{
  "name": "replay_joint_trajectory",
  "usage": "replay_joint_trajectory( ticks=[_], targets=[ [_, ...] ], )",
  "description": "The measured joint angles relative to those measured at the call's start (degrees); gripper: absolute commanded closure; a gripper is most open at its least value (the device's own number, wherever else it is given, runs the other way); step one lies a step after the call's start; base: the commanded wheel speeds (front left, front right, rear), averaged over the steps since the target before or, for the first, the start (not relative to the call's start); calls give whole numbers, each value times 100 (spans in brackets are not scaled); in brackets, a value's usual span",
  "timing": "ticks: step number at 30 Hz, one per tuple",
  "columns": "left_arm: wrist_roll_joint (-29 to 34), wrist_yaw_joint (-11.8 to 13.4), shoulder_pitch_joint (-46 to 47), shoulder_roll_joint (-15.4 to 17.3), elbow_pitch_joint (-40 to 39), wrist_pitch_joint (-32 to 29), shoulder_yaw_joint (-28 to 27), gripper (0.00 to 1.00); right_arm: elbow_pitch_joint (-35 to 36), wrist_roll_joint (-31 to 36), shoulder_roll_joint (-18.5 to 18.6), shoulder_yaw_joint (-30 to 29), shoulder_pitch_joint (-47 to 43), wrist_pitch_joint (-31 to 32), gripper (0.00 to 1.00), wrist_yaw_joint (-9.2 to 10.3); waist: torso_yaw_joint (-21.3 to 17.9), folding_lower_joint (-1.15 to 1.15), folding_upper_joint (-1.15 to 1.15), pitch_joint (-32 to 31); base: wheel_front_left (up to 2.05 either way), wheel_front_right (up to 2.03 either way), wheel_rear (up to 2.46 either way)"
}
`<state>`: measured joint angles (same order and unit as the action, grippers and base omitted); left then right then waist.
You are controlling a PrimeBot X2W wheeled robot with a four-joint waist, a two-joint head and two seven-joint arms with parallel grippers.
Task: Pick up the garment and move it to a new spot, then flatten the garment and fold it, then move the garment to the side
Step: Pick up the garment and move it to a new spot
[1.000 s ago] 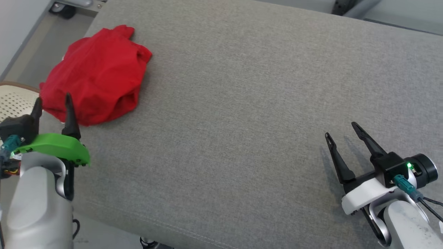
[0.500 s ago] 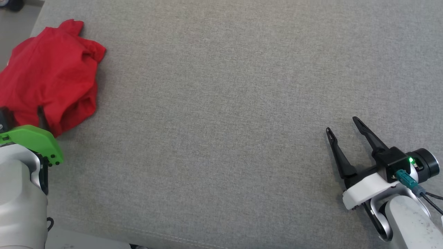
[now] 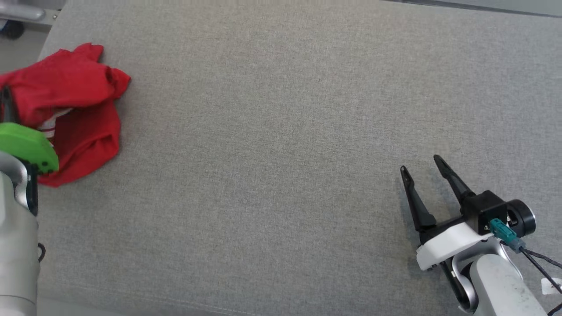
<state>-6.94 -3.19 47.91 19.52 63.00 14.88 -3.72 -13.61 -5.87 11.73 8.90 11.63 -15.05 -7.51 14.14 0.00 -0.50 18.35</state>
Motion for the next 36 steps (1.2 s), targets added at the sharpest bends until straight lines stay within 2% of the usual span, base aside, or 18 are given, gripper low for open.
replay_joint_trajectory(
  ticks=[5, 9, 11, 16, 23, 26, 28, 33, 35, 36],
  targets=[
    [105, -145, -10, -80, -1224, 10, 189, 100, -107, -64, -348, -25, -137, -1, 0, -1, -26, 0, 0, -339, 0, 0, 0],
    [111, -266, -249, -398, -1937, 15, 404, 100, -162, -119, -559, -57, -235, 0, 0, -1, -102, 0, 0, -637, 0, 0, 0],
    [67, -338, -463, -732, -2384, 15, 654, 100, -168, -148, -660, -71, -299, -1, 0, -1, -236, 0, 0, -821, 0, 0, 0],
    [-123, -405, -782, -1416, -2894, 14, 1262, 100, -176, -162, -745, -105, -412, -1, 0, -1, -599, 0, 0, -1006, 0, 0, 0],
    [-776, -420, -959, -1660, -3478, 15, 2203, 100, -166, -162, -784, -250, -452, -1, 0, -1, -1274, 0, 0, -1075, 0, 0, 0],
    [-1171, -420, -1068, -1683, -3493, 16, 2444, 100, -172, -163, -784, -312, -465, -1, 0, -1, -1559, 0, 0, -1061, 0, 0, 0],
    [-1183, -391, -1142, -1677, -3322, 19, 2509, 100, -170, -163, -788, -336, -464, -1, 0, -1, -1736, 0, 0, -1034, 0, 0, 0],
    [-1300, -276, -1399, -1568, -2301, 24, 2330, 100, -168, -172, -799, -278, -390, -1, 0, 0, -2105, 0, 0, -892, 0, 0, 0],
    [-1267, -163, -1484, -1405, -2000, 24, 2156, 51, -169, -188, -809, -258, -353, -1, 0, -1, -2225, 0, 0, -823, 0, 0, 0],
    [-1239, -103, -1523, -1319, -1924, 24, 2080, 0, -164, -193, -816, -256, -322, -1, 0, -1, -2281, 0, 0, -793, 0, 0, 0]
  ],
)
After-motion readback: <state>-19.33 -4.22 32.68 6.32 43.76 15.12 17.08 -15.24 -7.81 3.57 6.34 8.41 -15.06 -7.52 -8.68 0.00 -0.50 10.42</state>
